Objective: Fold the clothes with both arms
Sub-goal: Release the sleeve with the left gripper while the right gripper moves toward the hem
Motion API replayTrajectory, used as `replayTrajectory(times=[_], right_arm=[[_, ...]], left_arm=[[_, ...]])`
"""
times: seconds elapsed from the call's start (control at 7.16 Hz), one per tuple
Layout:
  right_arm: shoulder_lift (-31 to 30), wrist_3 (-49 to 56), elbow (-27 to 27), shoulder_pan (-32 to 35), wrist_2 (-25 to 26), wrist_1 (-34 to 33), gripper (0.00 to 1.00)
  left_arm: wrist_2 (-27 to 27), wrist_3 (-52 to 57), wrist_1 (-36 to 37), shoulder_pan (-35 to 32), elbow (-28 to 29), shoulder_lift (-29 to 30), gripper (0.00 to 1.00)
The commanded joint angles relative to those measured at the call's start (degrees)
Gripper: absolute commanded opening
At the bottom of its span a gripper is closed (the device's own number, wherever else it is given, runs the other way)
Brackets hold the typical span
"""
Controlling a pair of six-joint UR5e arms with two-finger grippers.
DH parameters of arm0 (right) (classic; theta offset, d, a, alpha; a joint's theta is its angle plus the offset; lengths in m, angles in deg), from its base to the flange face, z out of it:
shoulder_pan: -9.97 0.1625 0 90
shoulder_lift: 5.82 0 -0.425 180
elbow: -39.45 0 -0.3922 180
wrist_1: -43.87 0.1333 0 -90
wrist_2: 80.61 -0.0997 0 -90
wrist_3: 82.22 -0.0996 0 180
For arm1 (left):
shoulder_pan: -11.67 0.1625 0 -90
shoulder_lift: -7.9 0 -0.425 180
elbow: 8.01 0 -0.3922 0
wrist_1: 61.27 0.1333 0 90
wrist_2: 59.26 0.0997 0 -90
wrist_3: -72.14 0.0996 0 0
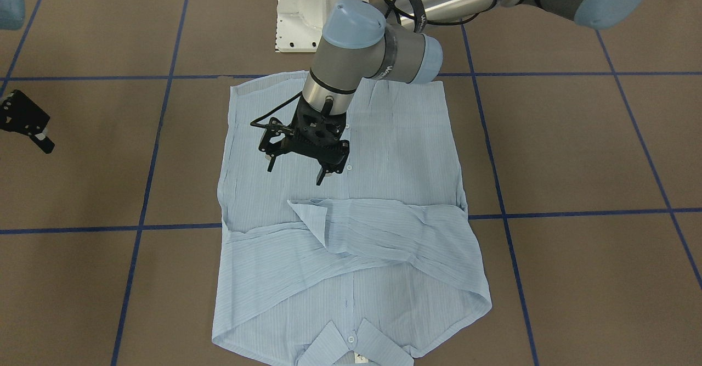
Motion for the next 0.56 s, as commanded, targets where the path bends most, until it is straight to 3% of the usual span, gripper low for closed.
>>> replayTrajectory(times=[0.0, 0.14, 0.42], right_arm=[[0.93, -12.96, -3.01, -9.25, 6.61, 2.52, 1.00], [0.76, -18.94, -4.95, -15.23, 11.44, 2.52, 1.00], [-1.69, -28.36, -9.78, -27.96, 21.72, 2.00, 1.00]], left_arm=[[-0.10, 6.48, 3.81, -0.38, -12.91, -11.35, 1.00], [-0.10, 8.07, 7.24, -0.39, -18.21, -14.63, 1.00], [-2.37, 7.39, 7.36, 0.05, -30.15, -27.07, 1.00]])
